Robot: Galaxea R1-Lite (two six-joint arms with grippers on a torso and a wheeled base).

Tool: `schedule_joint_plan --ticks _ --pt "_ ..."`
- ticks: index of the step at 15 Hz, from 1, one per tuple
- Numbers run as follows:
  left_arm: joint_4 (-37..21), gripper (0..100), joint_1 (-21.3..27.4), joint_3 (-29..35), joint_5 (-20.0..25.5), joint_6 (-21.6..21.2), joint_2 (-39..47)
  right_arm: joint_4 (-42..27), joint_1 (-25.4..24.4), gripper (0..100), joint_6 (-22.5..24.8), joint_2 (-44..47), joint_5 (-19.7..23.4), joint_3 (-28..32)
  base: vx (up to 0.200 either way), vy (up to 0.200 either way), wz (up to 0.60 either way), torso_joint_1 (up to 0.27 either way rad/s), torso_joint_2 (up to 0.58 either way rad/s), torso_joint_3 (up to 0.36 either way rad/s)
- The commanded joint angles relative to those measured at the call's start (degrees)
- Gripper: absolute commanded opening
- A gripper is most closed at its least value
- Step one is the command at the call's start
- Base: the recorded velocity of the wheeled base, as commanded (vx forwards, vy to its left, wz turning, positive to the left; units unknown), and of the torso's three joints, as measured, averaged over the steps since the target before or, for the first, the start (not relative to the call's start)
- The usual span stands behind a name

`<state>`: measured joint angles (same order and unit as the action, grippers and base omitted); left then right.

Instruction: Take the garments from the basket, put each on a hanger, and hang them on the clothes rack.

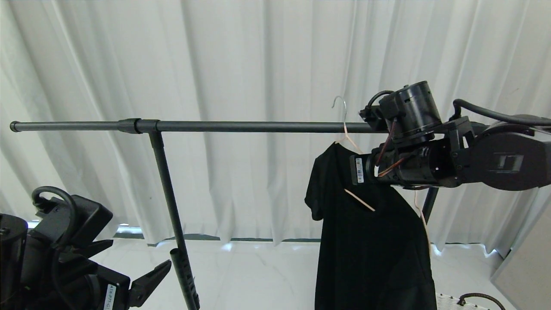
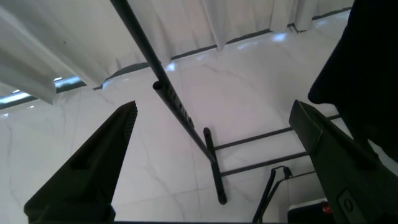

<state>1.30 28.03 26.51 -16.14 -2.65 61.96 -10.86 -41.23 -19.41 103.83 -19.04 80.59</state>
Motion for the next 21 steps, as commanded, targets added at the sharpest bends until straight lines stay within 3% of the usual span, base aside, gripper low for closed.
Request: schedule_joint_plan --ticks 1,15,16,21 --pt "0.0 100 0.0 -0.1 0.0 0.0 0.2 -0.2 -0.1 0 -0.9 1.9 0.0 -0.1 0.0 0.0 0.0 0.0 0.0 0.0" --pt "0.0 100 0.0 -1.9 0.0 0.0 -1.8 -1.5 -0.8 0 -1.6 4.2 -0.2 0.0 0.0 0.0 0.0 0.0 0.0 0.0" --pt "0.0 100 -0.1 -1.9 0.0 0.0 -1.8 -2.7 -1.0 100 -1.9 3.5 -0.2 -0.1 0.0 0.0 0.0 0.0 0.0 0.0" --pt "0.1 100 -0.4 -1.8 -0.9 0.0 -2.4 -3.3 -2.1 100 -1.6 -5.7 -0.1 -0.7 0.0 0.0 0.0 0.0 0.0 0.0"
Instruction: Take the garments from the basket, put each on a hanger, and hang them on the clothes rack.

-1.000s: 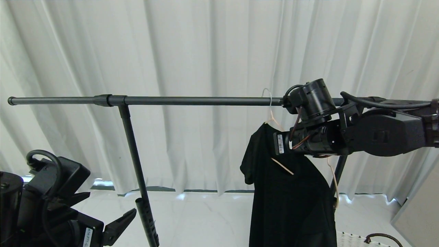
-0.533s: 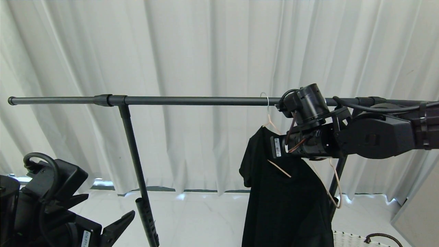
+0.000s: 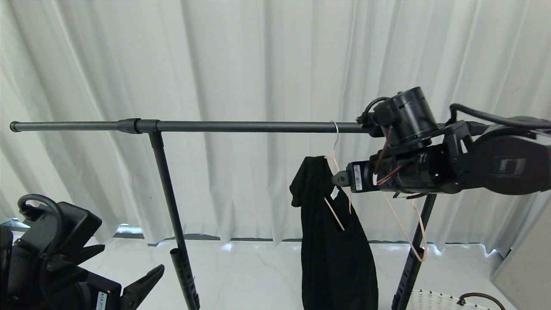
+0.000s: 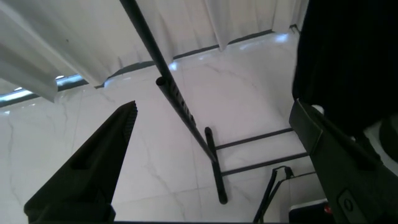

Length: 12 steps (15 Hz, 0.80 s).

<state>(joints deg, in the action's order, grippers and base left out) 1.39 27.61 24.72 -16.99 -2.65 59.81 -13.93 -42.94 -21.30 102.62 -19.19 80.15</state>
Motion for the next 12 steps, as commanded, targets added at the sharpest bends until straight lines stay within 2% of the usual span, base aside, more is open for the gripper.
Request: schedule_joint_plan --ticks 1,3,4,5,6,8,9,10,12 --pt "0.0 100 0.0 0.0 -1.2 0.0 -0.1 -3.0 -0.4 100 1.8 -7.8 -0.1 -0.8 0.0 0.0 0.0 0.0 0.0 0.0" --pt "0.0 100 -0.2 0.1 -1.7 0.0 -0.2 -11.6 0.5 100 6.7 -13.3 -0.5 -1.4 0.0 0.0 0.0 0.0 0.0 0.0" --pt "0.0 100 -0.9 0.2 -2.4 -0.1 -0.5 -18.8 4.0 100 10.9 -17.7 -1.4 -1.7 0.0 0.0 0.0 0.0 0.0 0.0" --pt "0.3 100 -1.3 0.2 -3.1 -0.2 -0.5 -21.0 6.3 100 12.2 -19.7 -2.2 -2.2 0.0 0.0 0.0 0.0 0.0 0.0" --pt "0.8 100 -2.1 0.2 -3.4 -0.2 -0.2 -21.9 8.7 100 12.8 -21.8 -3.3 -3.6 0.0 0.0 0.0 0.0 0.0 0.0" --pt "0.9 100 -3.8 0.2 -3.4 -0.2 0.0 -22.0 12.1 100 15.1 -24.7 -4.8 -6.1 -0.2 0.0 0.0 0.007 0.0 0.005" --pt "0.9 100 -4.1 0.2 -3.4 -0.2 0.0 -22.0 15.1 100 18.8 -26.8 -5.1 -8.1 -0.2 0.0 0.0 0.017 0.01 0.002" --pt "1.1 100 -4.2 0.2 -3.4 -0.2 0.0 -21.7 20.2 100 25.5 -29.1 -5.1 -10.6 -0.2 0.0 0.0 -0.007 0.0 -0.007" --pt "1.1 100 -4.2 0.2 -3.4 -0.2 0.0 -20.5 24.4 100 30.7 -31.1 -4.8 -13.1 -0.2 0.0 0.0 -0.015 0.0 0.005"
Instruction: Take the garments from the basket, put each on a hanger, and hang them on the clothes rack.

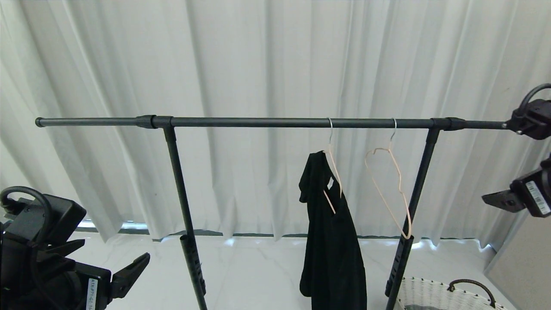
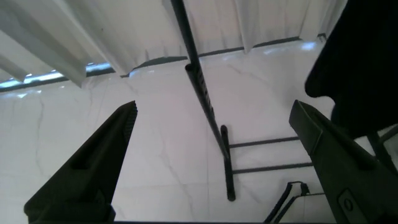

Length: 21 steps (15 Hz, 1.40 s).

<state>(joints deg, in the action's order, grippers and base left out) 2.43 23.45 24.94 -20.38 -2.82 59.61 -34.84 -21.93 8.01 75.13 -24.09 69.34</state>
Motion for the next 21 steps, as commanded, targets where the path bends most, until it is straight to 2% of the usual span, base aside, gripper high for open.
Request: schedule_joint_plan --ticks 1,2,5,9,13,16,21 --pt "0.0 100 -0.1 0.0 0.0 0.0 0.2 1.8 3.7 100 1.6 -3.9 0.1 -3.3 -0.2 0.0 0.0 0.002 0.0 -0.002" --pt "0.0 100 0.0 0.0 0.0 0.0 0.2 2.1 3.7 100 1.6 -3.9 0.1 -3.6 -0.2 0.0 0.0 0.007 0.0 0.002" --pt "0.0 100 -0.1 0.0 -0.1 0.0 0.2 8.7 4.4 100 4.4 -5.5 -0.3 -11.2 -0.2 0.0 0.0 -0.001 0.0 0.002" --pt "0.0 100 0.0 -0.1 0.0 0.0 0.3 21.7 5.3 100 7.9 -5.7 -0.3 -19.0 -0.2 0.0 0.0 0.007 0.0 0.001" --pt "0.0 100 0.0 -0.3 0.0 0.1 0.4 23.0 5.8 100 9.0 -5.7 -0.3 -21.1 -0.2 0.0 0.0 -0.004 0.0 0.002" --pt "0.0 100 -0.1 -0.4 0.0 0.1 0.3 25.5 5.8 100 9.0 -5.8 -0.3 -23.5 0.0 0.0 0.0 0.0 0.0 0.0" --pt "0.0 100 -2.0 -0.4 0.0 0.1 0.3 34.4 5.8 100 12.7 -5.7 -0.2 -27.5 0.0 0.0 0.0 -0.025 0.05 0.032"
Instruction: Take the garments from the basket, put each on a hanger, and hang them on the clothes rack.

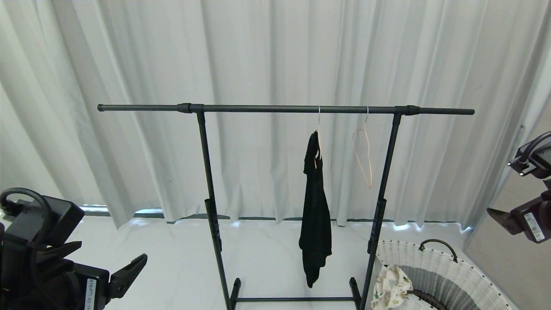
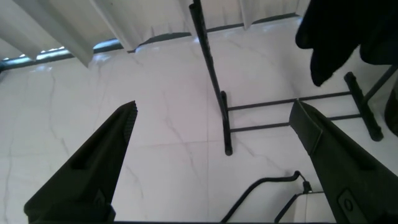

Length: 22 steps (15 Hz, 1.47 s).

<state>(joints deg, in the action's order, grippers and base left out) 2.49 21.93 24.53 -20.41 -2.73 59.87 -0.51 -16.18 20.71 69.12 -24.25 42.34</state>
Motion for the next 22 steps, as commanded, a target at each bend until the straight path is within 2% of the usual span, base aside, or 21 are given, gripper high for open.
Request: schedule_joint_plan --ticks 1,10,19,22 --pt "0.0 100 -1.0 0.0 -0.1 0.0 0.2 0.5 0.0 100 0.0 0.3 0.0 -0.7 0.0 0.0 0.0 -0.173 0.38 0.212" --pt "-0.2 100 -5.1 -1.9 -0.2 -0.2 0.1 0.5 0.0 100 0.4 0.3 0.2 -1.0 0.0 0.0 0.0 -0.21 0.49 0.275" --pt "-0.2 100 -5.1 -2.4 -0.2 -1.4 0.5 0.6 -0.1 100 0.3 0.3 0.2 -1.7 0.0 0.0 0.0 -0.176 0.47 0.288" --pt "-0.2 100 -5.0 -2.5 -0.2 -1.8 0.6 5.1 -0.3 100 0.2 0.3 0.8 -3.8 0.0 0.0 0.0 -0.094 0.38 0.243"
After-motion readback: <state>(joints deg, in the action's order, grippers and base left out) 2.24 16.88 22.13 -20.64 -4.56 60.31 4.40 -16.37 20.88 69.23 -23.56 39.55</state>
